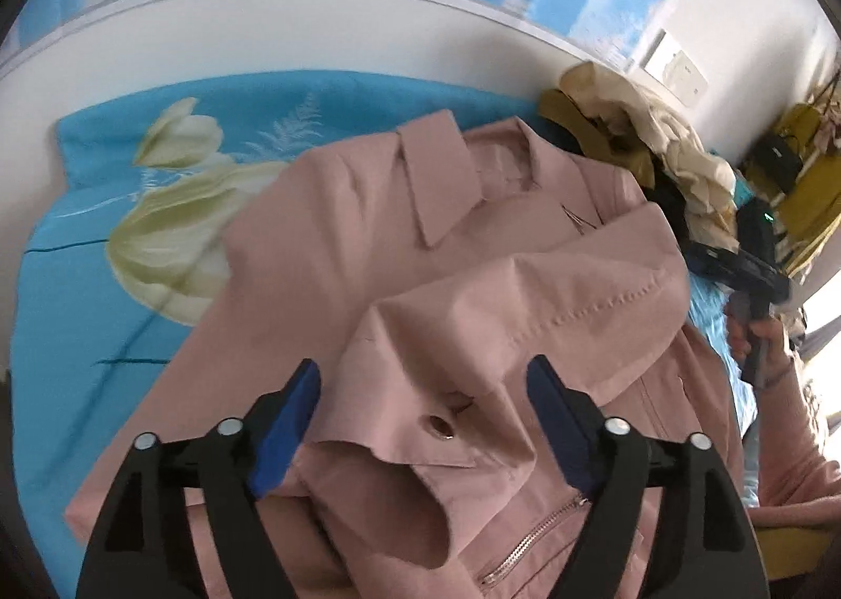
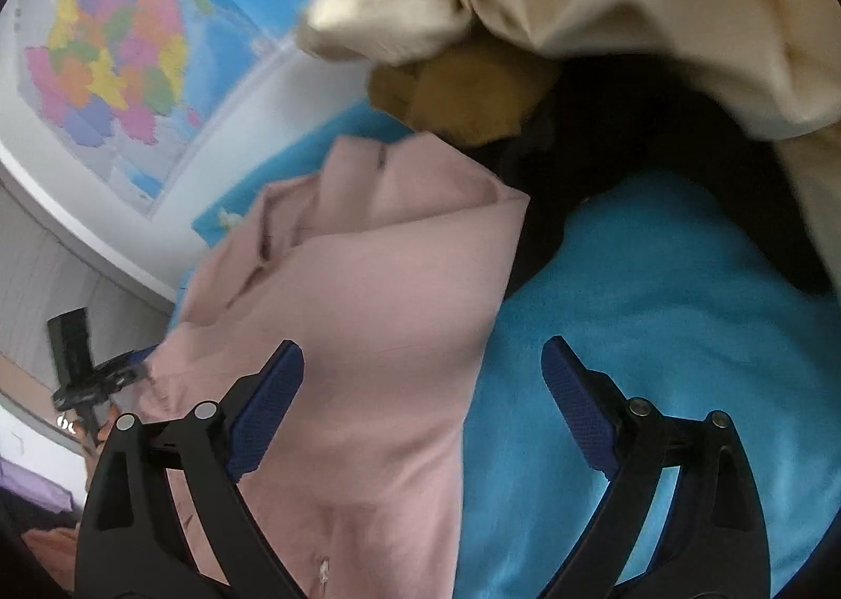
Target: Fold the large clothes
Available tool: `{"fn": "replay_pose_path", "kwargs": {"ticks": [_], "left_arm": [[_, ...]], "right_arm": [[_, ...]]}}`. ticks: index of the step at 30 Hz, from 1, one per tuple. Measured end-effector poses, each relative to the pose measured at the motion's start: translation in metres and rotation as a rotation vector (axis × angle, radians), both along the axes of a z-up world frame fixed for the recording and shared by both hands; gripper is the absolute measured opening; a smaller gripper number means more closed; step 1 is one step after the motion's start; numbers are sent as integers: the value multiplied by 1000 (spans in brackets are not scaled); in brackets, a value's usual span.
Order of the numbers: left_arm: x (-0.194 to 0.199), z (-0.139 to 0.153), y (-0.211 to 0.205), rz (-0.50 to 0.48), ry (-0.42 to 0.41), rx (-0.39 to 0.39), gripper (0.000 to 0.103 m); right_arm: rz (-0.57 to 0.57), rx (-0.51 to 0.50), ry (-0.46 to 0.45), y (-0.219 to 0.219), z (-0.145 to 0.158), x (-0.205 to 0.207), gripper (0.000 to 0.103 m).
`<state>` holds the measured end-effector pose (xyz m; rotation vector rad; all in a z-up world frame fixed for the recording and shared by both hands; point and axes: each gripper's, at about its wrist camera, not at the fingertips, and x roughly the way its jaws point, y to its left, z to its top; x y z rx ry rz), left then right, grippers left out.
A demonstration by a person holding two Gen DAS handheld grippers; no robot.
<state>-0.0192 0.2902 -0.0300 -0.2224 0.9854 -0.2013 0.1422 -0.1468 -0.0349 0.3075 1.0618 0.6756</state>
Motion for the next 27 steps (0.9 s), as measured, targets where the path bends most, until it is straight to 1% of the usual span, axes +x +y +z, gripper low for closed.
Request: {"fn": "replay_pose_path", "kwargs": {"ticks": [1, 2, 3, 4, 5, 6, 7, 8, 10, 11, 12, 13, 14, 15, 16, 17, 18, 19, 20, 21, 22, 23, 24, 25, 26, 27], "left_arm": [[2, -3, -3, 1, 6, 20, 78], [5, -6, -7, -2, 13, 53, 73], [10, -10, -15, -3, 16, 79, 66], [13, -12, -17, 1, 20, 107, 50], [16, -15, -18, 9, 26, 131, 33], [18, -16, -17, 18, 28, 140, 23], [20, -17, -13, 29, 28, 134, 11], [21, -16, -10, 45, 27, 125, 10], [22, -11, 0, 92, -5, 126, 8], [22, -10, 4, 107, -11, 125, 8], [21, -9, 11, 125, -15, 100, 8], [20, -8, 16, 130, -18, 87, 7], [18, -8, 19, 123, -21, 76, 8], [16, -8, 20, 110, -23, 63, 10], [14, -9, 20, 90, -23, 44, 22], [13, -10, 22, 77, -12, 28, 48], [13, -10, 22, 69, -6, 14, 60], [13, -10, 21, 46, -7, -15, 70], [13, -10, 19, 33, -8, -23, 70], [16, -11, 15, 27, -8, -7, 70], [19, -12, 10, 18, -7, 16, 69], [21, -14, 4, 7, -9, 29, 62], [23, -16, 0, 5, -10, 52, 47], [25, -19, -4, 20, -1, 99, 17], [26, -21, -5, 34, 8, 130, 11], [24, -20, 0, 62, -4, 130, 8]], "right_arm": [[7, 0, 11, 4, -5, 4, 91], [23, 7, 24, 10, -10, 9, 87], [30, 7, 27, 13, -12, 11, 72], [44, 12, 33, 17, -14, 14, 61], [57, 19, 38, 20, -15, 15, 46], [61, 7, 34, 22, -15, 16, 30], [63, -5, 23, 23, -12, 15, 21], [64, -4, 3, 22, -7, 13, 11], [41, -16, -51, 17, 7, 8, 12], [32, -29, -71, 16, 12, 7, 22], [4, -57, -84, 13, 16, 5, 60], [-20, -72, -81, 9, 18, 4, 78], [-29, -64, -92, 6, 20, 1, 83], [-28, -57, -105, 4, 22, -2, 81], [-21, -61, -111, 3, 23, -4, 81], [-16, -63, -111, 2, 24, -6, 81], [-16, -57, -111, 1, 25, -8, 81], [-15, -50, -108, 0, 24, -8, 82], [-14, -46, -100, -1, 23, -8, 82], [-19, -48, -99, -1, 23, -8, 82], [-22, -46, -99, -1, 23, -8, 82], [-24, -45, -99, 0, 23, -8, 82], [-31, -52, -103, 1, 23, -8, 82], [-35, -55, -107, 3, 24, -8, 83], [-32, -52, -107, 5, 25, -9, 82], [-35, -57, -113, 8, 27, -10, 82]]}}
